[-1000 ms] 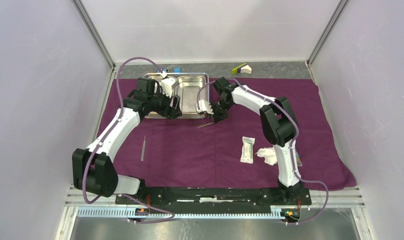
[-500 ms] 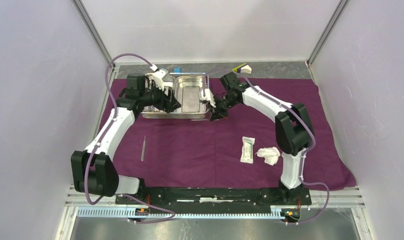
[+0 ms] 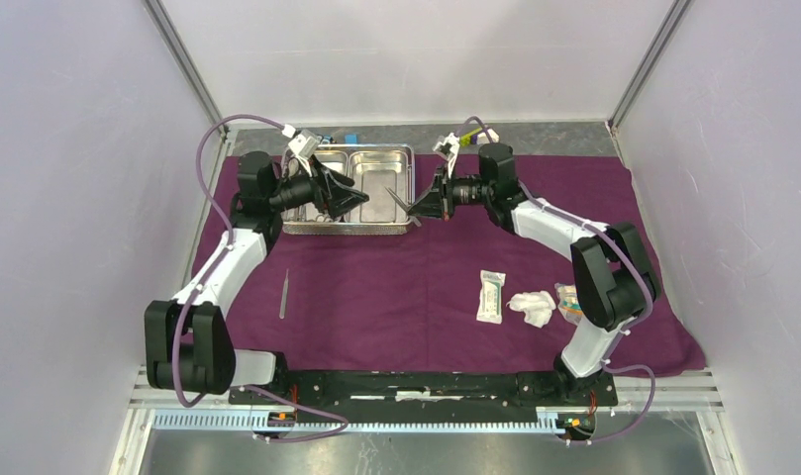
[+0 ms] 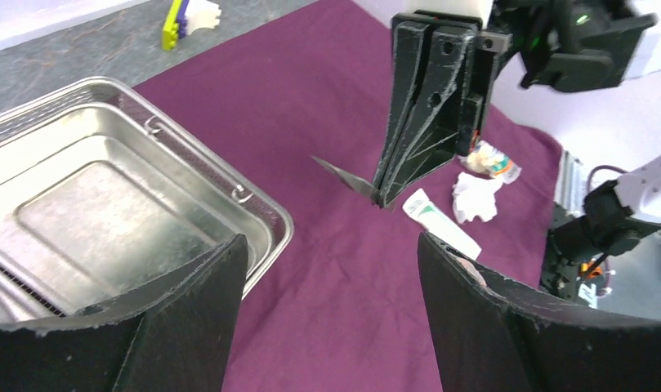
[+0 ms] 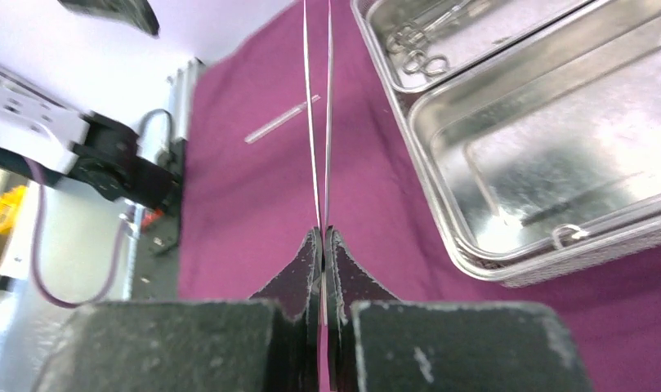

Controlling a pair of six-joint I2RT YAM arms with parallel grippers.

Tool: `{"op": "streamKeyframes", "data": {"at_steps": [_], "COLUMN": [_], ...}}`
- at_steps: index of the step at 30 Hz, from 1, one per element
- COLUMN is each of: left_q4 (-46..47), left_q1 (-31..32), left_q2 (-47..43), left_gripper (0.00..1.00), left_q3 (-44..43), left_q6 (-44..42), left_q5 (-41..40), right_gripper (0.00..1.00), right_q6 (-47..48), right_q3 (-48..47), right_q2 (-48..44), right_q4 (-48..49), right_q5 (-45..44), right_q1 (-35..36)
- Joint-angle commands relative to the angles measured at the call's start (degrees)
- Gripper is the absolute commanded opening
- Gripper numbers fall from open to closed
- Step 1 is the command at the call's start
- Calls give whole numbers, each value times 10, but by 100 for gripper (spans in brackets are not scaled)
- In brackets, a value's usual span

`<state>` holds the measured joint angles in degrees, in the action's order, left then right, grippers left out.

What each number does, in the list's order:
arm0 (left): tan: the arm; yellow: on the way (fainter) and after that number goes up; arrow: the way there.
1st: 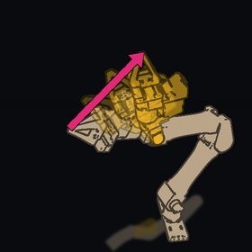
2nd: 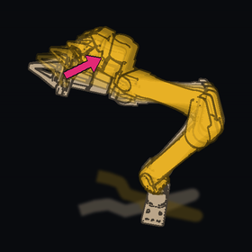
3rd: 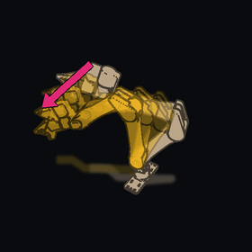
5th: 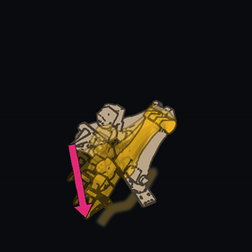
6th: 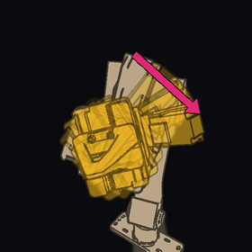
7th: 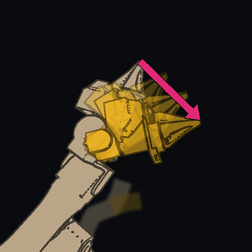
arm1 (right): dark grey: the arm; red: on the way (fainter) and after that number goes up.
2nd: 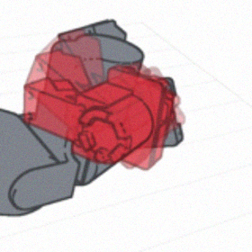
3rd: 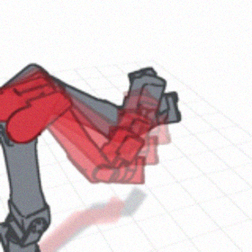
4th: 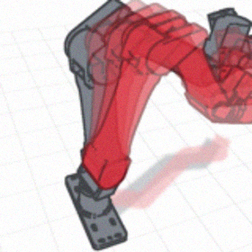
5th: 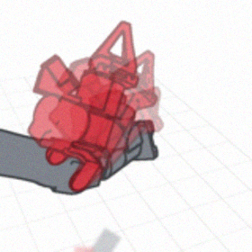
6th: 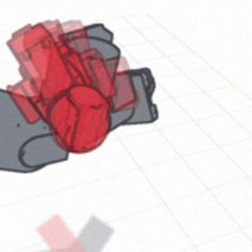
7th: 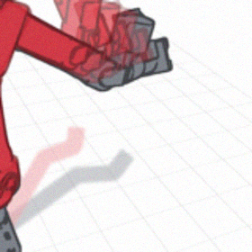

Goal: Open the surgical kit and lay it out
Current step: Place the medical item in the surgical kit.

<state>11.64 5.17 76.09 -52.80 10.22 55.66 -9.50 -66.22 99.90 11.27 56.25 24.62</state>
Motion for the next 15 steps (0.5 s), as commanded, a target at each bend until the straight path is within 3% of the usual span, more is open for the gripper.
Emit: {"op": "streamKeyframes", "data": {"at_steps": [1,4,15], "left_q4": [174,211,373], "left_q1": [16,24,74], "left_q2": [1,20,76], "left_gripper": [83,82,80], "left_q3": [22,27,43], "left_q6": [93,119,252], "left_q5": [52,52,48], "right_gripper": [0,0,0], "right_q6": [-320,-426,-447], "right_q3": [54,77,96], "right_q2": [-17,-6,-13], "right_q4": [340,466,489], "right_q5": [43,42,24], "right_q1": [1,1,1]}}
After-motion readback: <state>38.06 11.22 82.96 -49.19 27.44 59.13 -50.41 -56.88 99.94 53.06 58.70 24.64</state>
